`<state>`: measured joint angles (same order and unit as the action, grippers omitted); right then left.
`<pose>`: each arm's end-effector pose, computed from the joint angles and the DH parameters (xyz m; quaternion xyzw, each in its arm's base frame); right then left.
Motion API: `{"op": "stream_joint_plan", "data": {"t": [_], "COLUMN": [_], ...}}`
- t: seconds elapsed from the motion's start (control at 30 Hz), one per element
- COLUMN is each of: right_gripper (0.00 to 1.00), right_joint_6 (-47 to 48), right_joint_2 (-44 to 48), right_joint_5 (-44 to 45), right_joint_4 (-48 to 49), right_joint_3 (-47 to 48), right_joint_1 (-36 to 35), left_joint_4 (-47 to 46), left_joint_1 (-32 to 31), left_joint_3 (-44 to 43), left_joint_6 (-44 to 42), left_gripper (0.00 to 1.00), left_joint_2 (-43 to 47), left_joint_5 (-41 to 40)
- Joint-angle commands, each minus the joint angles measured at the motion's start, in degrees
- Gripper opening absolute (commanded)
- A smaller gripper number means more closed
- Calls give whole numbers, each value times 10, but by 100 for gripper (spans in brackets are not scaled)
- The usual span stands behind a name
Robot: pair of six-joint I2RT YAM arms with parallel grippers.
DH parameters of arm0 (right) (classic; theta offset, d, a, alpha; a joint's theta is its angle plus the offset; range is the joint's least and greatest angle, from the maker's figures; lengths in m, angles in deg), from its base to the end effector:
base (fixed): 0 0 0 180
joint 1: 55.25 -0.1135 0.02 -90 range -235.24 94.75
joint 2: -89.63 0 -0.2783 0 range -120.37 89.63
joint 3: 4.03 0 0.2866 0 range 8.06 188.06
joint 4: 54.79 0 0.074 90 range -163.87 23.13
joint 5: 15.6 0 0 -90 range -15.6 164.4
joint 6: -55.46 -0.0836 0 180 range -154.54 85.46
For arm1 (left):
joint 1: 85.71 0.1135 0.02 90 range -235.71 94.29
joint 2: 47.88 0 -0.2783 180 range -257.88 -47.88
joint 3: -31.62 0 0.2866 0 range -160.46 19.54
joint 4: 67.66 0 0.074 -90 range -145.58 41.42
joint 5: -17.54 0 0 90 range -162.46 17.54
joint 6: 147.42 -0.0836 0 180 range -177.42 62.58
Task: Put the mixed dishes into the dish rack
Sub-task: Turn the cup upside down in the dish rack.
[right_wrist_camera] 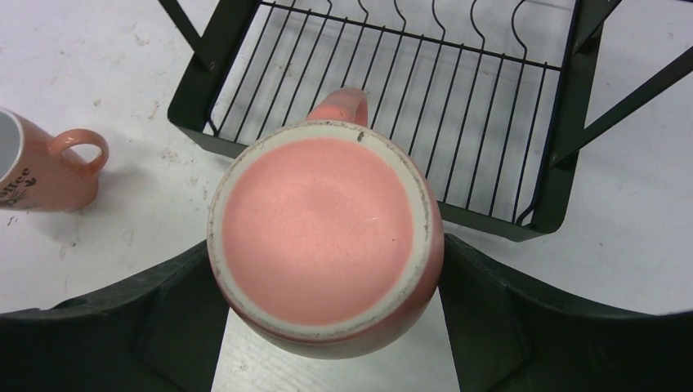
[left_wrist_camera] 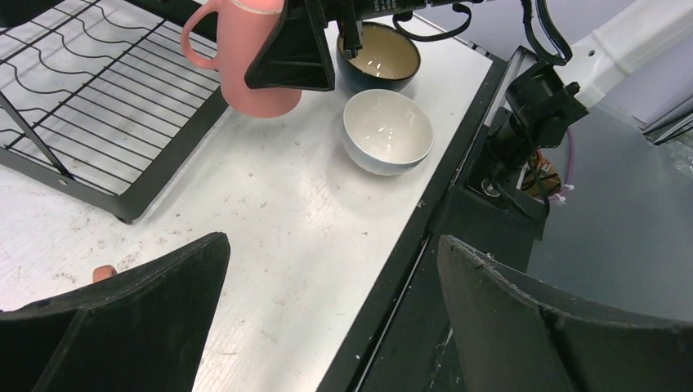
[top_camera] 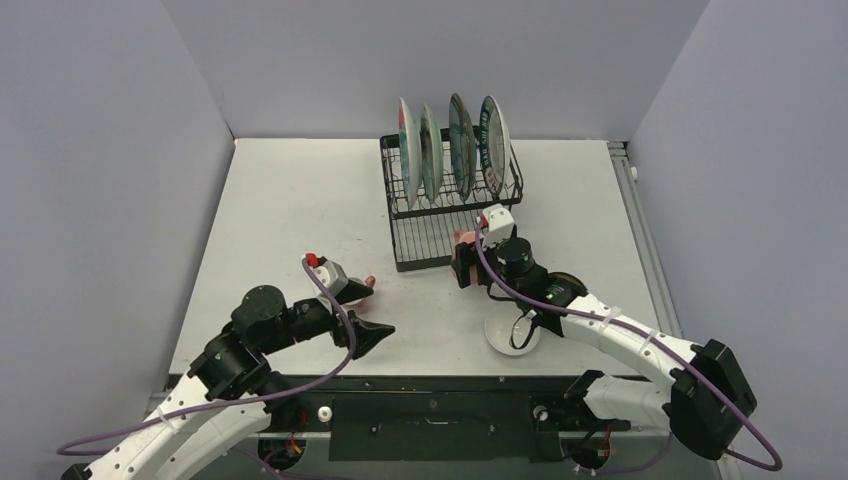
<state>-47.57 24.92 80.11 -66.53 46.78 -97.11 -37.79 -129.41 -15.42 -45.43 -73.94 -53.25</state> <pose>0.2446 0.2080 0.2283 -0.1847 0.8253 0.2077 0.4915 0.1174 -0.1503 0.3147 0.3090 0.6910 -0.4115 0.5076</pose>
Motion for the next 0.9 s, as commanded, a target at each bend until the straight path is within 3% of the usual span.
{"op": "stream_joint_plan", "data": {"t": [0.0, 0.87], "right_gripper": [0, 0], "right_joint_6": [9, 22], "right_joint_2": [-10, -136], "right_joint_5": [7, 7], "right_joint_4": [156, 442], "right_joint_3": [-6, -55], "right_joint_1": [21, 91], "left_joint_4": [-25, 5], "left_joint_1": [6, 11], "left_joint_3": [6, 7], "left_joint_6": [-16, -59], "left_gripper": [96, 96], "left_joint_2": [-1, -24], "left_joint_5": [-14, -41]}}
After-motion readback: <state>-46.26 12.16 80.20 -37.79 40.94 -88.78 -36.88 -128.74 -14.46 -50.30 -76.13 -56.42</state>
